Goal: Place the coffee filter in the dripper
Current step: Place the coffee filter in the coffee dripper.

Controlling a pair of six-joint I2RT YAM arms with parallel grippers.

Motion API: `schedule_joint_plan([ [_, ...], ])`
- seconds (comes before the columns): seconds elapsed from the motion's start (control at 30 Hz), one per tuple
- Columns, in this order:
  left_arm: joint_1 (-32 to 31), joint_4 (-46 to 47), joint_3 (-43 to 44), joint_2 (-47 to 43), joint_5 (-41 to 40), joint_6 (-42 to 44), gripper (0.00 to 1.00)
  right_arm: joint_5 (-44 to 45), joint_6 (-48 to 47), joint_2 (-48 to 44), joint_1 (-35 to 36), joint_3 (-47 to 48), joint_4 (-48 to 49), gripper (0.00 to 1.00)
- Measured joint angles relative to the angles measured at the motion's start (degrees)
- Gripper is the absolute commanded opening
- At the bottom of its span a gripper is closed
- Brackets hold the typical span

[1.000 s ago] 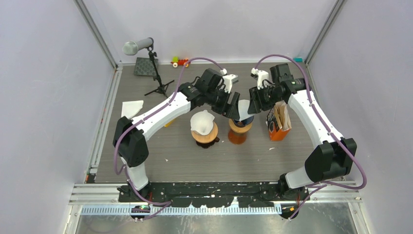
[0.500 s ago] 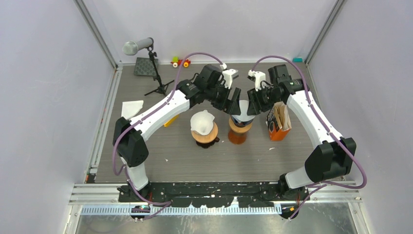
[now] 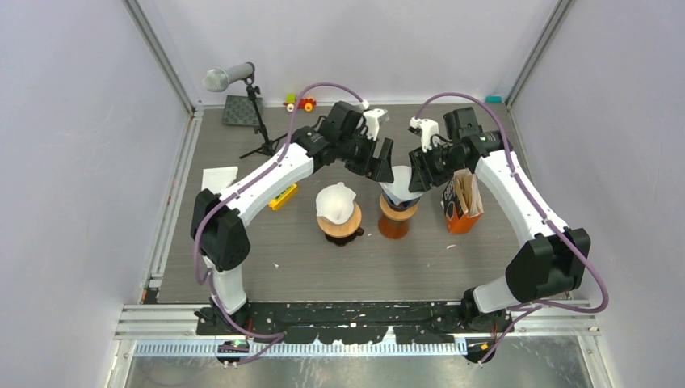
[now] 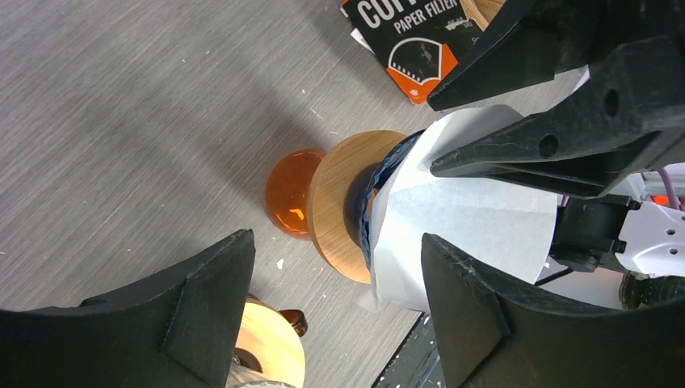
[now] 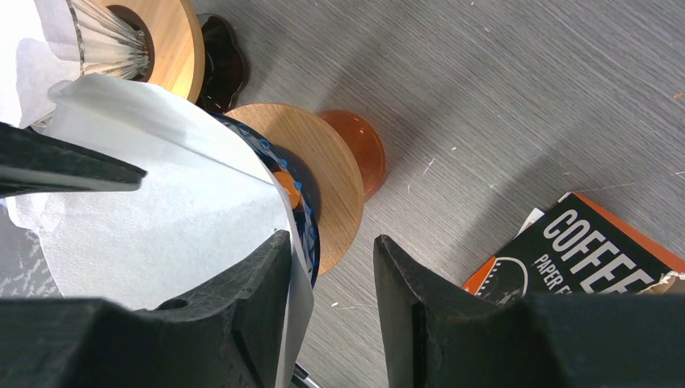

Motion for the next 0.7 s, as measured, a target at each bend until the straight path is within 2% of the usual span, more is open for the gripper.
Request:
schedule_joint_plan([
  [0.2,0.0,-0.5,0.0,1.7,1.9,-0.1,0.73,0.0,0.0,0.0,0.2,0.0,0.0,0.47],
  [0.7,0.0,-1.4,0.0,3.4,4.9,-1.5,0.58,0.0,0.0,-0.2,0.3,-0.3,0.1,0.48],
])
